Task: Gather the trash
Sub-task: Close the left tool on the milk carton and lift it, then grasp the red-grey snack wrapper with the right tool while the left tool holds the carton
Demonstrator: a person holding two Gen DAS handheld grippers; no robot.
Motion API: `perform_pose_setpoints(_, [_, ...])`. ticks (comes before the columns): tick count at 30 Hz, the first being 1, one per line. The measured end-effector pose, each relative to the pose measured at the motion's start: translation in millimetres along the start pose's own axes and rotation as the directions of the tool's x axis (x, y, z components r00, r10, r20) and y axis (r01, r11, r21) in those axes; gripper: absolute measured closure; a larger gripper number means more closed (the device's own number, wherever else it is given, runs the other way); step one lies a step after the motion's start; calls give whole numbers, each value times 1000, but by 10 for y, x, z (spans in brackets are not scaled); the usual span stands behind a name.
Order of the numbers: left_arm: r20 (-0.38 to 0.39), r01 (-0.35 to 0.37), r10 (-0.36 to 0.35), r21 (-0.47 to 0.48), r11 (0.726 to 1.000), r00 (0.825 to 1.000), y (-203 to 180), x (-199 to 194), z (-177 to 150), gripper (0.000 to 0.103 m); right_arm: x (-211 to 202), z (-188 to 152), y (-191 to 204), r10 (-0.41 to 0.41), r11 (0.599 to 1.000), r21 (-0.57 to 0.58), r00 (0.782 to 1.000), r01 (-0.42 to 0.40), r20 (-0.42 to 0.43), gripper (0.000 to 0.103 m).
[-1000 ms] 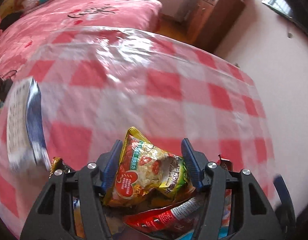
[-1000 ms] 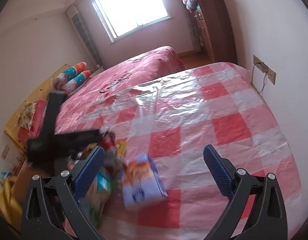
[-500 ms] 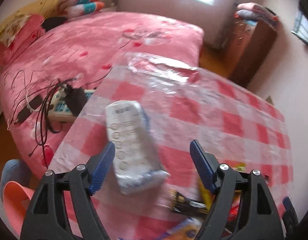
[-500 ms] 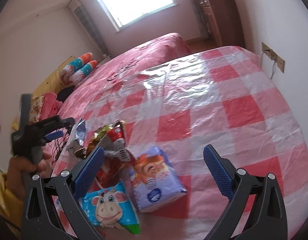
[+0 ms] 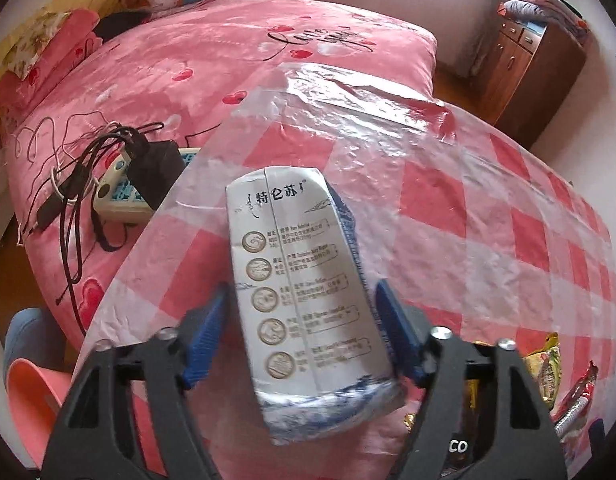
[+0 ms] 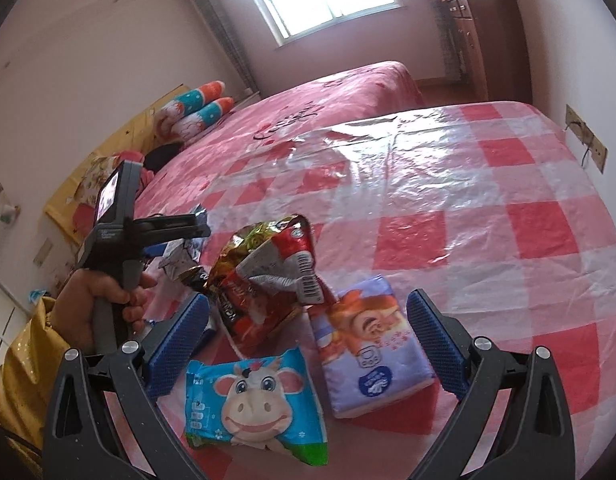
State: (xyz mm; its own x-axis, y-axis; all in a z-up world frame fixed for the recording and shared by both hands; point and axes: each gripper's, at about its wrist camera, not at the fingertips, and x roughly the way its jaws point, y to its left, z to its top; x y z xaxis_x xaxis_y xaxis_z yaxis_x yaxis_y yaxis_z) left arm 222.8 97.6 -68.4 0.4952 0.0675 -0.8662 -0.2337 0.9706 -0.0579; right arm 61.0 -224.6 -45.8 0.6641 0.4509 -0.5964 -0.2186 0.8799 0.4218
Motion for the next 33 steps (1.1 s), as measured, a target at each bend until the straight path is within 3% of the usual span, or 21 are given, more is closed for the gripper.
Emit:
perform_pose_setpoints(4, [13,4,-4,20,1000,1000,-34,-36,-41,45,48,-29,65,8,1000,-27,1000,-8,-19,5])
perform_pose_setpoints(14, [39,121,-124,70,990,992,-129,-314,-334,47,137,-39,209,-39,996,-85,999,38,-6,5])
perform_pose_setpoints(29, [7,258,-260,103,961,965,-226,-447,-652,47,572,88,353,-114,983,-150,992,106,-50,5])
perform_pose_setpoints(33, [14,276,-279,93,956,960,-200,-446,-679,47,635,119,326,-96,988,-124,994,88,-58,5])
